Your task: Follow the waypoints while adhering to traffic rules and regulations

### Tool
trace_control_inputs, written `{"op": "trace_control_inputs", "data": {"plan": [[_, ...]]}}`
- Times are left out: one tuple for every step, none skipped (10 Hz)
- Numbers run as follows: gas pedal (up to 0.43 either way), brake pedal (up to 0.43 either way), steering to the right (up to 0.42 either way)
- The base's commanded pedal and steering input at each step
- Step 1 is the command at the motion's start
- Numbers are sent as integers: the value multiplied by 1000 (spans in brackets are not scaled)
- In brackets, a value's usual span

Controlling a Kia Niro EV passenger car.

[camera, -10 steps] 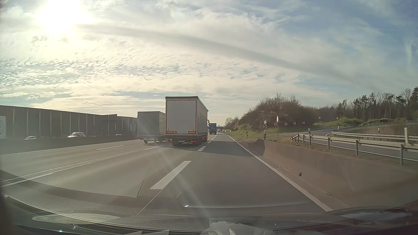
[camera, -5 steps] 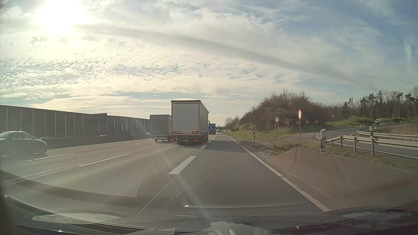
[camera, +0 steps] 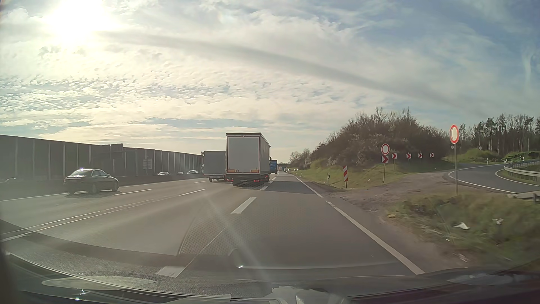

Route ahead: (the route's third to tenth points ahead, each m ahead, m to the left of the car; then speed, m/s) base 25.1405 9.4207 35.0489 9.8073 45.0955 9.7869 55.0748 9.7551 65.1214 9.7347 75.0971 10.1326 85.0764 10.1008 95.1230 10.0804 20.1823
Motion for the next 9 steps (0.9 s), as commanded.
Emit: {"op": "trace_control_inputs", "data": {"plan": [[370, 0, -1], [370, 0, -1], [370, 0, -1], [370, 0, -3], [370, 0, -4], [370, 0, -5], [370, 0, -6], [370, 0, -8], [370, 0, -8]]}}
